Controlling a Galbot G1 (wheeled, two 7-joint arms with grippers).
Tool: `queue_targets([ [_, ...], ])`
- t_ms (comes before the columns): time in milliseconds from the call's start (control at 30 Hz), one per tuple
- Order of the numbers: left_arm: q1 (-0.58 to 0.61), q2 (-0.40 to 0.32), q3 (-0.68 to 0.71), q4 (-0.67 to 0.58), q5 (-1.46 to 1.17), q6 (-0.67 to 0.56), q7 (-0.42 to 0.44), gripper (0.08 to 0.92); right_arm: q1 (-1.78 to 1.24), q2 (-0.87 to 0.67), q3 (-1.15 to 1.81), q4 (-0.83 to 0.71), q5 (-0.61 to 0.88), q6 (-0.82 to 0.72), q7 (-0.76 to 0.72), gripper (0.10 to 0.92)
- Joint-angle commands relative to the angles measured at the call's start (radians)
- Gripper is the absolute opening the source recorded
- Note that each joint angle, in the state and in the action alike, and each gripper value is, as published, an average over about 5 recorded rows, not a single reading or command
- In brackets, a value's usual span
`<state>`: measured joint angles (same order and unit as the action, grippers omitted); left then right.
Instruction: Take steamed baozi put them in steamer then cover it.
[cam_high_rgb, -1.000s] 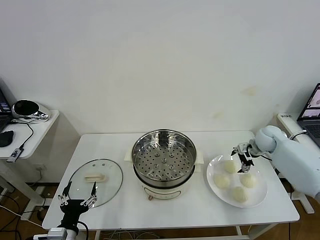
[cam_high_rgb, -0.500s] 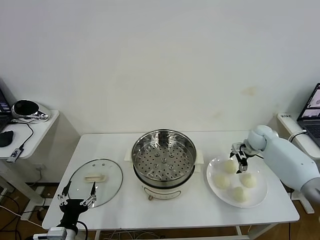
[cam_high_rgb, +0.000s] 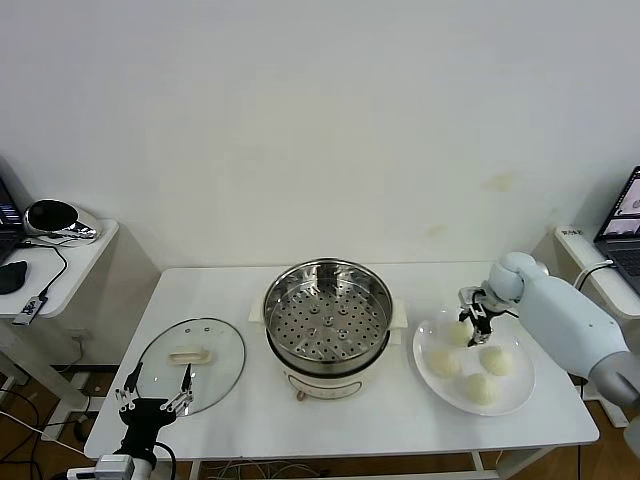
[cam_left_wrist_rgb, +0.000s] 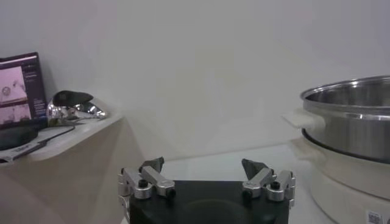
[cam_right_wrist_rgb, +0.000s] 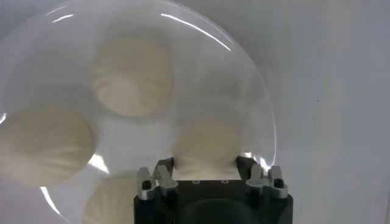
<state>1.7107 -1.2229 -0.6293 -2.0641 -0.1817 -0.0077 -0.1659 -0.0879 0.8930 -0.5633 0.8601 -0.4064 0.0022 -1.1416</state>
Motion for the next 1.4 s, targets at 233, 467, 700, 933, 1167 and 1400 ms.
queue_targets([
  [233,-0.001,0.010,-0.002,-0.007,-0.001,0.000,-0.002,0.823,0.072,-0.050,-0.084,0.083,0.090,-0.012,0.000,0.543],
  [467,-0.006,0.026,0.006,-0.007,-0.004,0.001,-0.002,0.823,0.315,-0.182,-0.241,0.309,0.317,-0.053,-0.028,0.535],
  [700,-0.015,0.036,0.025,-0.004,-0.007,0.001,-0.001,0.823,0.665,-0.131,-0.459,0.356,0.508,-0.035,-0.040,0.534],
  [933,-0.020,0.045,0.017,-0.009,-0.018,0.001,-0.003,0.823,0.787,0.072,-0.562,0.291,0.573,0.044,-0.022,0.538],
  [1167,-0.017,0.040,-0.002,-0.026,-0.028,0.002,-0.005,0.823,0.764,0.303,-0.625,0.244,0.576,0.153,0.026,0.544],
  [1400,-0.009,0.024,-0.024,-0.052,-0.028,0.005,-0.004,0.823,0.691,0.456,-0.673,0.170,0.410,0.310,0.073,0.551],
])
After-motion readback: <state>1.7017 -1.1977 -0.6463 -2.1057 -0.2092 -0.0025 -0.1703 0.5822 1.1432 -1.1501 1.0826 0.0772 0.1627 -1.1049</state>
